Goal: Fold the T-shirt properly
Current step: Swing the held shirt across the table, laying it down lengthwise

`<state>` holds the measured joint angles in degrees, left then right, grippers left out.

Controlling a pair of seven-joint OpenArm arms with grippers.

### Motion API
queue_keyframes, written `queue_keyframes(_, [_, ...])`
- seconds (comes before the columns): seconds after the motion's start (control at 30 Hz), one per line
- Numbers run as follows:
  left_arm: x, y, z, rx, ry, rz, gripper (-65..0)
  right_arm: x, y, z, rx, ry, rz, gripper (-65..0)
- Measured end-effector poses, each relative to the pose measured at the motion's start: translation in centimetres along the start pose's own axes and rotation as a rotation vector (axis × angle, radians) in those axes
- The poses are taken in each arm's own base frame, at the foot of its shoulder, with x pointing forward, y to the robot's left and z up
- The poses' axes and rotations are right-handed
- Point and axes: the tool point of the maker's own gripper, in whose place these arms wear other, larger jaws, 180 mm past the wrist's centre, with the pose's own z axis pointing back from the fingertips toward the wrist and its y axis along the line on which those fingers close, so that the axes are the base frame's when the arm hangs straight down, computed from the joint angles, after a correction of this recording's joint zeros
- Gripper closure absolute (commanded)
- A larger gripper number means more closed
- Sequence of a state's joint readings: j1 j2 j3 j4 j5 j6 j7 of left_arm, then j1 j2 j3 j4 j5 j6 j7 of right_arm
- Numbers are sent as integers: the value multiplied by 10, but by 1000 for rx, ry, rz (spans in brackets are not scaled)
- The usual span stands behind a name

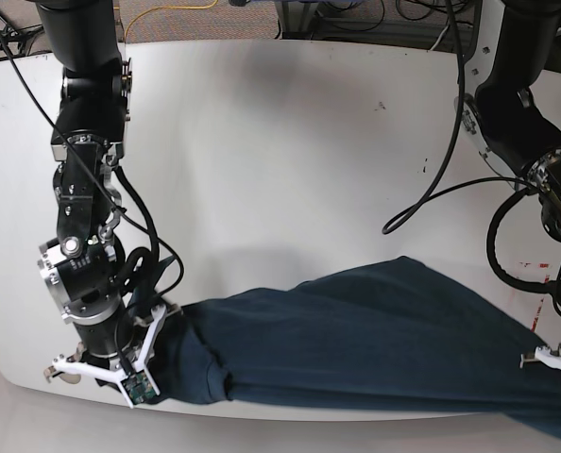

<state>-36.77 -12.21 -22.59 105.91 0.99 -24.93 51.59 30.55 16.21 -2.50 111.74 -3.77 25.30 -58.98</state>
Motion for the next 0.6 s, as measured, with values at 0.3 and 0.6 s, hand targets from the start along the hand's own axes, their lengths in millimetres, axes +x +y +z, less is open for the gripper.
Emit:
queue_keyframes(0.3, [52, 23, 7, 55, -133, 33, 0, 31, -40, 6, -94, -79, -10, -10])
queue_keyframes(0.6, [52, 24, 9, 61, -134, 28, 0, 34, -41, 8, -91, -106, -20, -8])
